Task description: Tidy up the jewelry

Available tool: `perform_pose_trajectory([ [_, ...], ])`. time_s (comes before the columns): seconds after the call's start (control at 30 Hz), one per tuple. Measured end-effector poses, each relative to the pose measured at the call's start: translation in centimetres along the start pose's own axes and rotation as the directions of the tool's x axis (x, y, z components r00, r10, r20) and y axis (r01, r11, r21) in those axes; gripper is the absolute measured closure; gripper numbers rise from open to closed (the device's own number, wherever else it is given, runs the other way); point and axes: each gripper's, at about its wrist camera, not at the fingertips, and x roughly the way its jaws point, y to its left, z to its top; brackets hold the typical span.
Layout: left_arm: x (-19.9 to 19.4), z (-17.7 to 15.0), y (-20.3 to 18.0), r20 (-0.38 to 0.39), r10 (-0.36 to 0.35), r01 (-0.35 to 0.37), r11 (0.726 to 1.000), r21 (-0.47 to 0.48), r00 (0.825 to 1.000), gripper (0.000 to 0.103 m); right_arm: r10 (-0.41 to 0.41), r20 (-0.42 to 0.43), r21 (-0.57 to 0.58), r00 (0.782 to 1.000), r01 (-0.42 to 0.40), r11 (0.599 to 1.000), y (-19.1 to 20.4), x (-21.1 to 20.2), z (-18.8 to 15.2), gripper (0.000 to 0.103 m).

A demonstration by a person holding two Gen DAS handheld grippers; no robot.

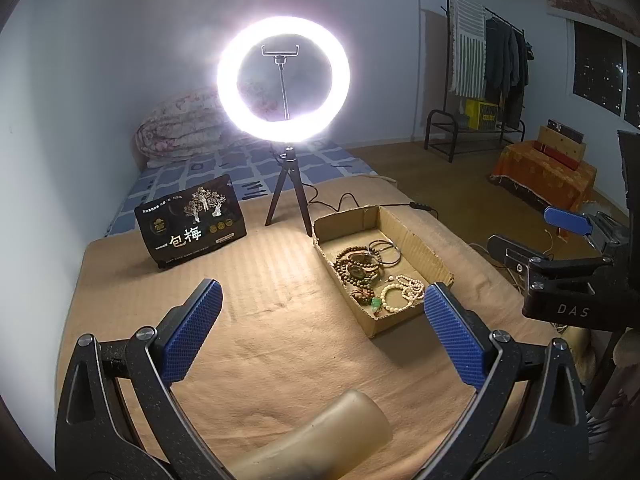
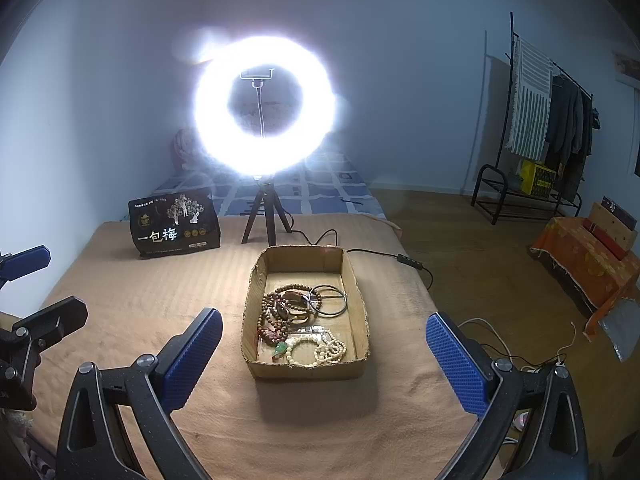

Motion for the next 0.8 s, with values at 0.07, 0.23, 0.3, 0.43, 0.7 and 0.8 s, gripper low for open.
perform_pose_trajectory([
  [0.07,-0.02,0.02,-0.07,0.002,0.001,-0.001,1.000,0.001,1.000,0.001,0.001,-0.001,0.000,1.000,-0.001,1.000,-0.01,0.04,0.02,0.000],
  [0.23,-0.07,-0.01,-0.08,0.001,0.001,-0.001,1.000,0.002,1.000,0.000,0.000,-0.001,0.000,1.000,0.000,1.000,0.01,0.04,0.03,0.000],
  [0.3,-0.08,0.02,-0.11,0.003,0.004,-0.004,1.000,0.003,1.000,0.000,0.001,-0.001,0.000,1.000,-0.001,1.000,0.01,0.05,0.03,0.000],
  [0.43,-0.12,0.01,-0.14,0.003,0.001,-0.001,1.000,0.002,1.000,0.000,0.001,-0.002,-0.001,1.000,-0.001,1.000,0.01,0.05,0.05,0.000],
  [0.7,-0.13,-0.03,-0.17,0.003,0.003,-0.003,1.000,0.003,1.000,0.000,0.000,-0.002,0.003,1.000,0.000,1.000,-0.18,-0.03,-0.18,0.000],
  [0.8,-0.14,-0.04,-0.19,0.004,0.003,-0.003,1.000,0.002,1.000,0.000,0.001,-0.003,0.002,1.000,-0.001,1.000,-0.15,0.00,-0.14,0.000],
])
